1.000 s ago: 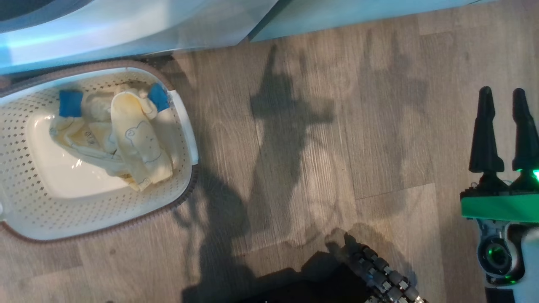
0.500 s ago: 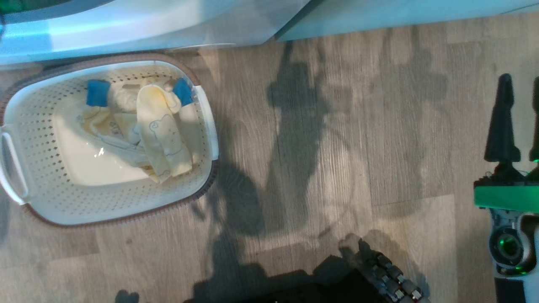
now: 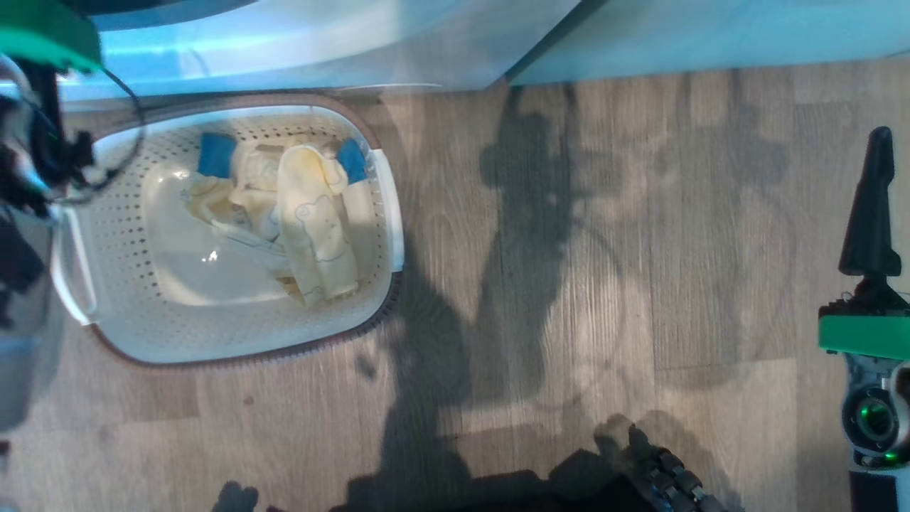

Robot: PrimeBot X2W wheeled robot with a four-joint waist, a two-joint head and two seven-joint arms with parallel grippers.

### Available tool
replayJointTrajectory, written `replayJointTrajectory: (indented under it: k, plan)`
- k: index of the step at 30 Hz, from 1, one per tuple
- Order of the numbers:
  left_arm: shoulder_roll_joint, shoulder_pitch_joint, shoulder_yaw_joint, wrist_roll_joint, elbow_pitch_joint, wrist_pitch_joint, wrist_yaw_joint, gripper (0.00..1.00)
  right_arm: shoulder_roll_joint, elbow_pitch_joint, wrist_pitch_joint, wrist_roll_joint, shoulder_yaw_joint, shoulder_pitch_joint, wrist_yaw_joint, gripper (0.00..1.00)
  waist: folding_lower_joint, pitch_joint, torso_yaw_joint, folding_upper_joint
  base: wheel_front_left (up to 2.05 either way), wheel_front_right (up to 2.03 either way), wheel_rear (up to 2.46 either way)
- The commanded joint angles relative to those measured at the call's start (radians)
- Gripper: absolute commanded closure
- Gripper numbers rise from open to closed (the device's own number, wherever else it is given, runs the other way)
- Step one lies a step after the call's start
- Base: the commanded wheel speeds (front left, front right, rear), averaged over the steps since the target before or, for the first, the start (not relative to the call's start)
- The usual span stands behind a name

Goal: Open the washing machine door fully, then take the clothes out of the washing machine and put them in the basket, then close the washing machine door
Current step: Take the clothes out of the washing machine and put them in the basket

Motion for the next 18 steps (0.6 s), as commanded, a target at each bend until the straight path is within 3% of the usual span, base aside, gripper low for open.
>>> replayJointTrajectory:
  k: [1,11,18]
  plan:
    - [0.032,0.020,0.048,0.000,-0.059,-0.038,0.009,1.00,-0.017,-0.037,-0.007,-0.010,0.006,0.023,-0.003,0.00,0.0000,-0.012,0.012,0.0000,0.00,0.00,0.00]
    - [-0.079,0.233,0.019,0.031,-0.196,-0.155,0.035,1.00,-0.017,-0.038,-0.007,-0.061,-0.019,0.060,-0.003,0.00,0.0000,-0.108,0.076,0.0000,0.00,0.00,0.00]
    - [-0.184,0.374,0.020,0.090,-0.307,-0.161,0.014,1.00,-0.017,-0.036,-0.007,-0.104,-0.035,0.104,-0.003,0.00,0.0000,-0.204,0.131,0.0000,0.00,0.00,0.00]
